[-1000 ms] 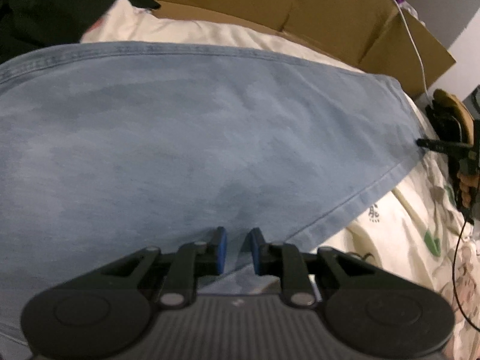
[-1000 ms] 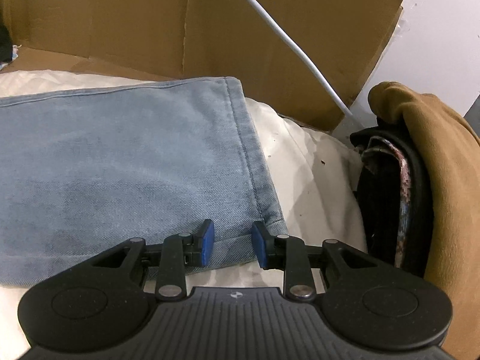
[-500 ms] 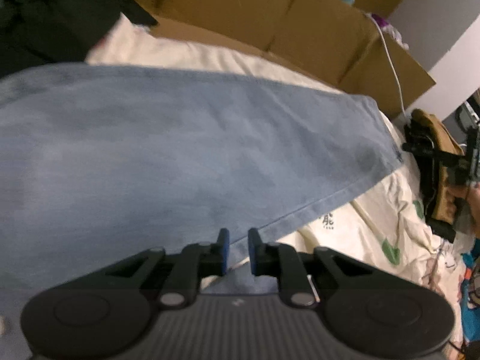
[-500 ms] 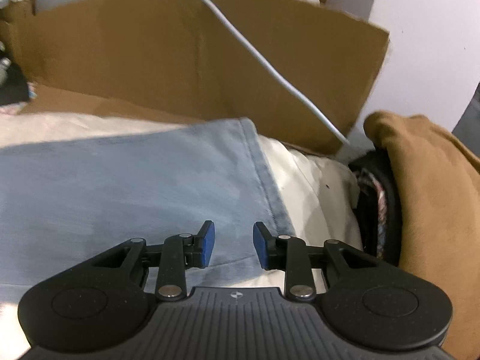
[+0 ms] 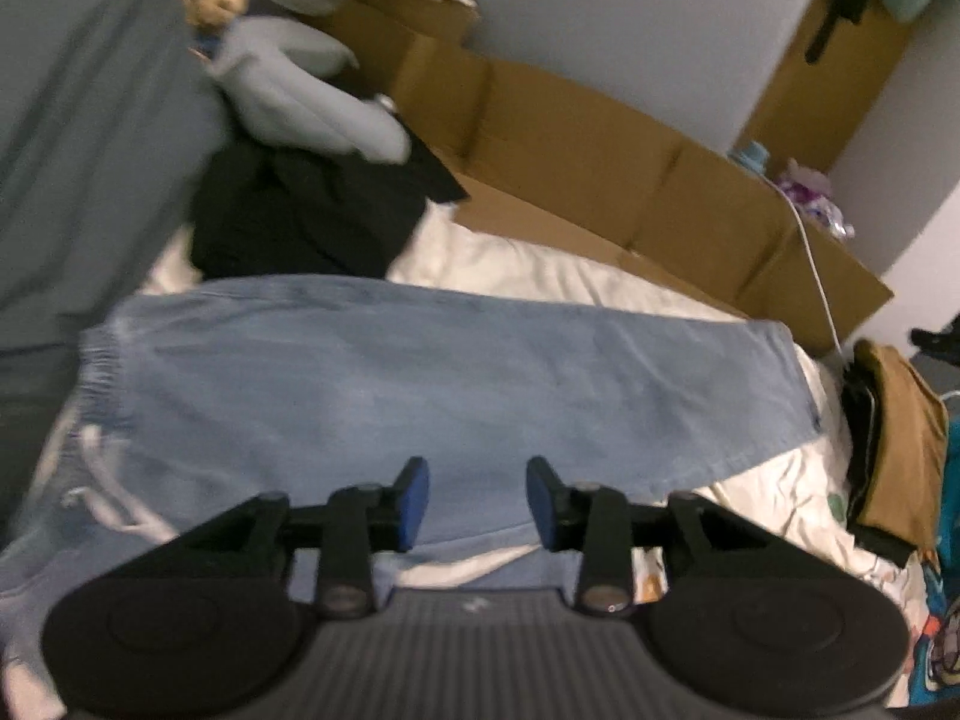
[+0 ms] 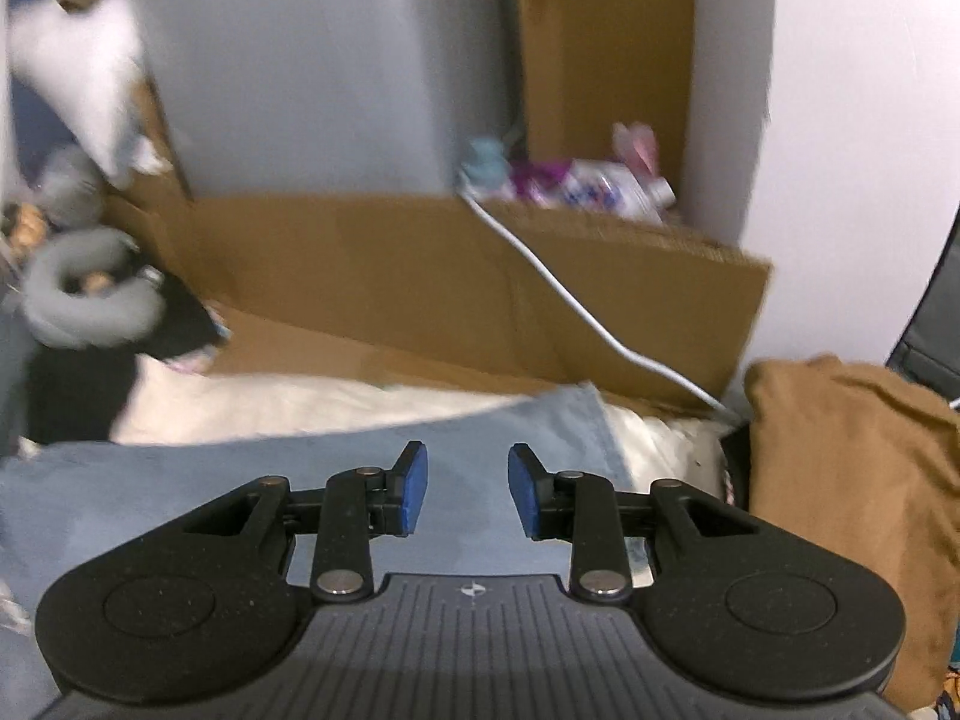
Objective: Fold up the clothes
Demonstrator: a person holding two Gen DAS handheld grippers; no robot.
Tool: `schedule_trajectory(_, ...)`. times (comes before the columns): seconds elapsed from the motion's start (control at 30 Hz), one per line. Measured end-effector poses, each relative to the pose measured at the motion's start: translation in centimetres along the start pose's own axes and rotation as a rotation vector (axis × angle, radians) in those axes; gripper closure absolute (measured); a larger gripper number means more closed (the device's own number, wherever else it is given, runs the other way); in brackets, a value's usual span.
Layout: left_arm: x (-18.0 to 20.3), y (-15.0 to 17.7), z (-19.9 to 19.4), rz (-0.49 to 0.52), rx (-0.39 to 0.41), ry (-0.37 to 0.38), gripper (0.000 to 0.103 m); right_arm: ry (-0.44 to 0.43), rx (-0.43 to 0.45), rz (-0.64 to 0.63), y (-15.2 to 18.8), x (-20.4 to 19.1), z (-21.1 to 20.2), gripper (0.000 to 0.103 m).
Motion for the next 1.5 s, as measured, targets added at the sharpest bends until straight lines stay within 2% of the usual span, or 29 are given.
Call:
schedule_trajectory(0.07, -0.3, -0.4, -2.8, -0.001, 0.002, -0.033, 0.057, -0.071, -0.033, 0.011, -1.5, -1.5, -2.7, 0.042)
schedule_trajectory(0.13, -0.4, -0.6, -5.8, 0.012, 0.009, -0.046, 0.048, -0.155, -0.075, 0.01, -2.9, -3.0, -5.4, 0.042)
schedule_trajectory(0.2, -0.4, -0.7, -8.6, 0.014, 0.015, -0.064, 0.048, -0.207, -0.09, -0.013, -3.9, -4.7, -8.5, 0.041)
schedule_trajectory(0.33, -0.6, -0.9, -13.7, 0.001, 0.021, -0.112, 0.036, -0.25, -0.087, -0.051, -5.8, -7.6, -14.6, 0.035)
schedule_trajectory(0.47, -0.6, -0.7, -17.6, 0.011, 0.023, -0.152, 0.036, -0.268, -0.063, -0.036, -6.7, -9.1, -20.0, 0.033)
schedule_trajectory(0.53, -0.6, -0.5, -19.6, -0.006, 0.039, -0.155, 0.031, -0.268, -0.049, -0.021, -7.0, -9.7, -22.5, 0.029)
schedule_trajectory(0.63, -0.9, -0.2, -22.2, -0.03, 0.059, -0.167, 0.024, -0.248, -0.046, 0.022, -6.6, -10.1, -25.8, 0.025)
schedule_trajectory(0.73, -1.3, 0.1, -24.5, -0.054, 0.068, -0.181, 0.018, -0.285, -0.027, 0.105, -5.9, -10.0, -28.9, 0.022)
schedule_trajectory(0.8, -1.5, 0.2, -25.6, -0.062, 0.075, -0.186, 0.015, -0.278, -0.002, 0.141, -5.3, -10.0, -30.8, 0.019)
schedule_trajectory(0.9, -1.7, 0.6, -26.5, -0.056, 0.1, -0.191, 0.01, -0.249, 0.034, 0.137, -4.0, -9.9, -33.3, 0.016)
schedule_trajectory(1.1, -2.0, 1.8, -25.1, -0.045, 0.113, -0.177, 0.01, -0.164, 0.146, 0.146, -1.1, -8.6, -36.2, 0.013)
schedule_trajectory(1.23, -2.1, 2.7, -24.0, -0.012, 0.134, -0.148, 0.01, -0.175, 0.217, 0.211, 0.7, -8.2, -37.5, 0.013)
schedule_trajectory(1.4, -2.8, 3.7, -22.7, -0.011, 0.164, -0.108, 0.01, -0.106, 0.278, 0.194, 2.7, -9.8, -38.3, 0.013)
schedule_trajectory(1.5, -3.2, 4.4, -21.7, -0.004, 0.176, -0.098, 0.01, -0.13, 0.288, 0.211, 3.8, -10.6, -38.2, 0.013)
Point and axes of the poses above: each gripper's, at about its wrist camera, not at the fingertips, and z roughly the way its jaws point, x to its right, y to its underside, the point moved 1 cm from there along z, roughly the way its jaws point, and after that the axes turned 10 degrees about z, right-handed, at the moved point
